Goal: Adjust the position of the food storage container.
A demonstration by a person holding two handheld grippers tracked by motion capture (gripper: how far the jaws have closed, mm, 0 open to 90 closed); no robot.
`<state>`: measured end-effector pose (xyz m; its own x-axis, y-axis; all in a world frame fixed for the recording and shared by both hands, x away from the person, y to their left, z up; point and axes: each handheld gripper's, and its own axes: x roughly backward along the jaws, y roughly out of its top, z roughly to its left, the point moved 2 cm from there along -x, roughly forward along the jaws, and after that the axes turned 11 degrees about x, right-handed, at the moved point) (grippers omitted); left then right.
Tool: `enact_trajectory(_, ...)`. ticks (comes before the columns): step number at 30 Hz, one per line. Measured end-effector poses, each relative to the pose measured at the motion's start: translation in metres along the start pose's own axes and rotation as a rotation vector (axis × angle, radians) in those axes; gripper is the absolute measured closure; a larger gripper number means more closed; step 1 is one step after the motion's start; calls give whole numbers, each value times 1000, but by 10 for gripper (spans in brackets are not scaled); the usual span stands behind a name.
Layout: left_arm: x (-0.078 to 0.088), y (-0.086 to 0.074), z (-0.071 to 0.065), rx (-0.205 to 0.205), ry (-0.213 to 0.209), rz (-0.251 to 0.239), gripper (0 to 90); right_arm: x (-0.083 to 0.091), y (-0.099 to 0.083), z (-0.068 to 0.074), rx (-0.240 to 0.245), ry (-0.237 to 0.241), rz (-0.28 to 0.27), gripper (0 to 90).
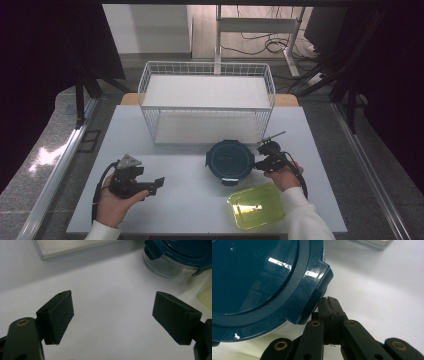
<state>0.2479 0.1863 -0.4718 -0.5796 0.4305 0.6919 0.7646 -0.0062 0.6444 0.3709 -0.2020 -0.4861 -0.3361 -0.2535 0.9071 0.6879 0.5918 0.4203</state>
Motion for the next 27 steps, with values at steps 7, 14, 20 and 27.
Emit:
enact_trajectory(7, 0, 0, 1, 0, 1, 2, 170, -4, 9, 9, 30, 6, 5, 889)
enact_trajectory(14, -1, 0, 1, 2, 2, 3, 169, -7, 13, 15, 43, 16, 9, 889)
enact_trajectory(20, -1, 0, 2, 1, 2, 4, 170, -9, 17, 20, 49, 16, 17, 889)
enact_trajectory(27, -1, 0, 3, 2, 3, 4, 169, -11, 21, 25, 62, 19, 18, 889)
